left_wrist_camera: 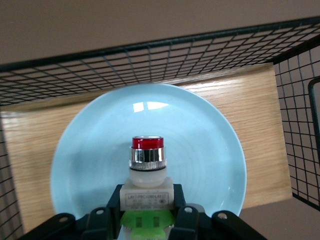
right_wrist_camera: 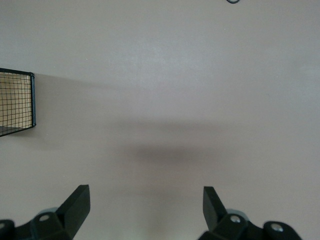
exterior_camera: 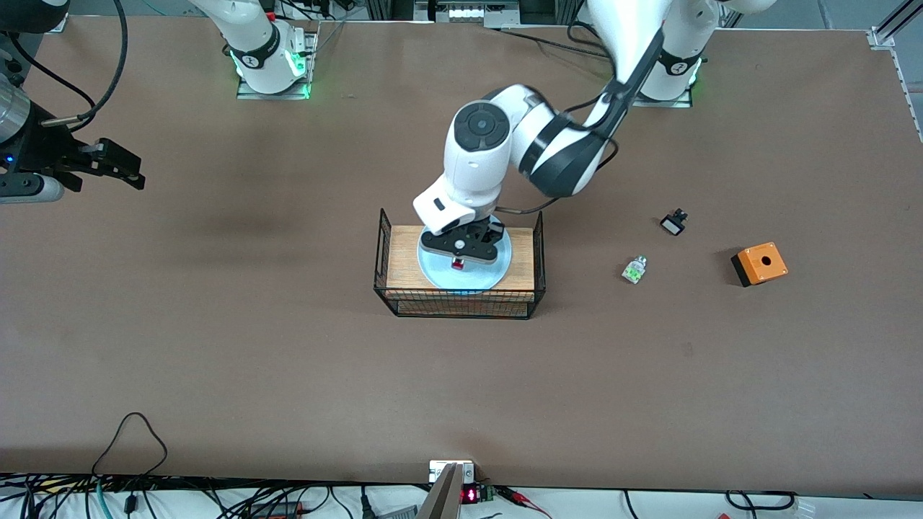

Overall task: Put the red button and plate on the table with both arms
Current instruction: 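Carry the button toward the orange box while the right gripper reaches out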

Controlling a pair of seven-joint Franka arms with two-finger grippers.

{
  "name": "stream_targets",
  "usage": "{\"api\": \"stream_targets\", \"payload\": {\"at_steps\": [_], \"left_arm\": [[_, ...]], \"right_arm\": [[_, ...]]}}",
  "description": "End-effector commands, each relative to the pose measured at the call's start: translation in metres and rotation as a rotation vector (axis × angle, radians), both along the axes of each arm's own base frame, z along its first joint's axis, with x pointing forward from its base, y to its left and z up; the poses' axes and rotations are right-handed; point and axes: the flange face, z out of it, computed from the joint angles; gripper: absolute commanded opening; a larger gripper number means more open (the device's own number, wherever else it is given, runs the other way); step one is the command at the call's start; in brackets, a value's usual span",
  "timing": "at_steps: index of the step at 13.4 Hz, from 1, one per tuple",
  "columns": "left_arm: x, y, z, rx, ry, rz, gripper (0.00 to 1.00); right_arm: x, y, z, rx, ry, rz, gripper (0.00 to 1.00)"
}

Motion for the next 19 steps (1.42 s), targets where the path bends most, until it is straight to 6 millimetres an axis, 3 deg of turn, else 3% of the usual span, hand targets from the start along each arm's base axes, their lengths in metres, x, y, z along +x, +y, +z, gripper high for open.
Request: {"api": "stream_targets", "payload": {"at_steps": [1,3,6,7,10,12,14,16,19], "left_arm": [[-0.008,0.036,0.062,0.053,0.031,0.019,0.22],[0.0,0.075,0.086,0.1,0.064,-0.002,0.22],[0.037,0.166,0.093,0.142,0.149,-0.129,0.22],[0.049,0.197,0.092,0.145,0.175,-0.169,0.22],[0.07,0.277,0.072,0.143,0.287,-0.296,0.22],[0.083,0.328,0.039,0.134,0.351,-0.303,0.22],[0.098,0.365,0.006,0.12,0.359,-0.312,0.22],[0.103,0.39,-0.029,0.16,0.319,-0.357,0.22],[0.102,0.419,-0.089,0.212,0.226,-0.425,0.22]], "right_arm": [[-0.001,-0.001,0.004,0.002,0.0,0.018,1.0],[-0.002,-0.001,0.006,-0.001,0.0,0.017,1.0],[-0.002,0.005,0.005,0.01,0.0,-0.061,1.0],[-0.002,0.013,0.005,0.034,0.002,-0.115,1.0],[-0.006,0.065,0.003,0.068,0.021,-0.268,1.0],[-0.015,0.119,0.002,0.063,0.027,-0.32,1.0],[-0.024,0.173,-0.01,0.052,0.044,-0.36,1.0],[-0.034,0.23,-0.022,0.042,0.042,-0.398,1.0],[-0.041,0.295,-0.041,0.043,0.032,-0.499,1.0]]}}
